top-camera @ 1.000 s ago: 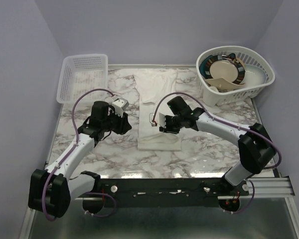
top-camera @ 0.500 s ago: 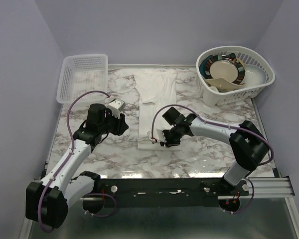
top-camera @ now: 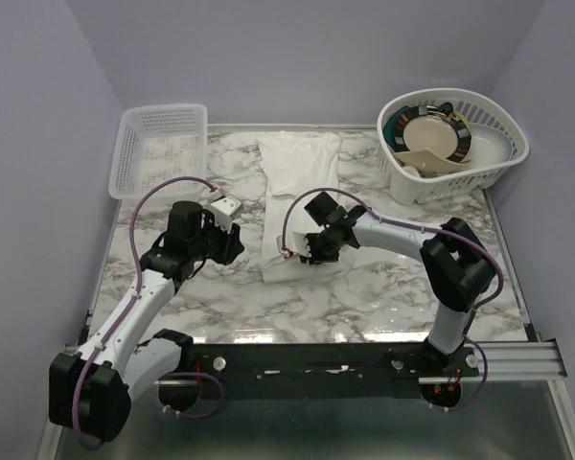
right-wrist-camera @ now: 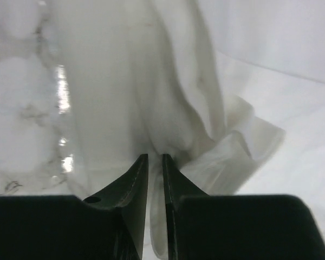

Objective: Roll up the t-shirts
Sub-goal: Roll the T-shirt to the center of the board.

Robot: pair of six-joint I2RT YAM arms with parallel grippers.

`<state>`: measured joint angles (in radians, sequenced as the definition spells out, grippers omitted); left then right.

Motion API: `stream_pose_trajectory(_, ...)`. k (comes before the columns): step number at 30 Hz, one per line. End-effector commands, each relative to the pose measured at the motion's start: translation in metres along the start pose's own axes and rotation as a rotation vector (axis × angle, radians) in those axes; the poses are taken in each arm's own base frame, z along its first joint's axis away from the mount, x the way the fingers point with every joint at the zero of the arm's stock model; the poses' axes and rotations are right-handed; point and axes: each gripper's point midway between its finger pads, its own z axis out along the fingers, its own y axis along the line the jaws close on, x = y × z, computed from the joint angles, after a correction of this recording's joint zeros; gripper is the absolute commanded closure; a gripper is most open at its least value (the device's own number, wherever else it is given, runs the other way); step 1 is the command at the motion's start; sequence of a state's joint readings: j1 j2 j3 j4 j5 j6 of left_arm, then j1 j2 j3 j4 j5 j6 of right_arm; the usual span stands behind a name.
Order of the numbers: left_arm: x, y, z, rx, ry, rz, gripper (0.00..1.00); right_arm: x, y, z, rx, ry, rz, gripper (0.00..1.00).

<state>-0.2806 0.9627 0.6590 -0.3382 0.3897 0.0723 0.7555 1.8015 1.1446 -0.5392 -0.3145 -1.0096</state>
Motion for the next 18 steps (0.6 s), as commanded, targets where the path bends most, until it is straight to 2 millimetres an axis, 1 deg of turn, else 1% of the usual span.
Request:
stream_pose_trajectory(1,-0.014,-0.004,-0.010,0.031,-0.037,0.097,0.56,0.019,-0.054,-0.012,0.108,0.037,0.076,0.75)
stream_pose_trajectory(2,-0.014,-0.005,-0.010,0.040,-0.036,0.122,0.56,0.022,-0.062,-0.016,0.120,0.036,0.097,0.75)
stream_pose_trajectory(3,-0.014,-0.006,-0.011,0.046,-0.036,0.138,0.56,0.032,-0.072,-0.020,0.130,0.037,0.137,0.75)
stream_pose_trajectory(4,-0.013,-0.008,-0.011,0.060,-0.036,0.152,0.55,0.033,-0.083,-0.025,0.137,0.032,0.161,0.75)
stream_pose_trajectory(5,-0.013,-0.014,-0.012,0.092,-0.045,0.170,0.54,0.037,-0.089,-0.027,0.143,0.030,0.200,0.75)
stream_pose_trajectory(6,-0.011,-0.020,-0.010,0.114,-0.044,0.209,0.53,0.047,-0.097,-0.033,0.157,0.030,0.246,0.75)
stream_pose_trajectory(7,-0.011,-0.025,-0.009,0.129,-0.044,0.231,0.52,0.049,-0.102,-0.037,0.161,0.025,0.281,0.75)
stream_pose_trajectory(8,-0.009,-0.030,-0.007,0.142,-0.042,0.256,0.51,0.049,-0.110,-0.041,0.175,0.009,0.333,0.75)
stream_pose_trajectory(9,-0.003,-0.042,-0.002,0.171,-0.024,0.298,0.51,0.054,-0.116,-0.048,0.188,0.000,0.371,0.75)
stream_pose_trajectory(10,0.000,-0.047,0.000,0.181,-0.017,0.342,0.48,0.050,-0.115,-0.051,0.177,-0.022,0.397,0.73)
stream_pose_trajectory(11,0.005,-0.051,0.005,0.185,0.001,0.361,0.47,0.046,-0.116,-0.058,0.189,-0.043,0.429,0.73)
stream_pose_trajectory(12,0.009,-0.051,0.010,0.166,0.011,0.383,0.46,0.043,-0.115,-0.062,0.192,-0.059,0.440,0.72)
stream_pose_trajectory(13,0.012,-0.057,0.014,0.184,0.019,0.398,0.46,0.036,-0.113,-0.065,0.183,-0.088,0.441,0.70)
stream_pose_trajectory(14,0.019,-0.058,0.020,0.195,0.045,0.395,0.46,0.033,-0.109,-0.067,0.179,-0.102,0.457,0.69)
stream_pose_trajectory(15,0.016,-0.059,0.024,0.193,0.032,0.391,0.46,0.032,-0.103,-0.071,0.179,-0.109,0.465,0.68)
stream_pose_trajectory(16,0.014,-0.055,0.030,0.171,0.036,0.375,0.46,0.032,-0.099,-0.071,0.172,-0.111,0.471,0.65)
stream_pose_trajectory(17,0.019,-0.053,0.038,0.159,0.066,0.310,0.46,0.034,-0.095,-0.071,0.172,-0.106,0.477,0.65)
stream_pose_trajectory(18,0.008,-0.052,0.044,0.145,0.053,0.289,0.46,0.039,-0.083,-0.070,0.157,-0.092,0.482,0.64)
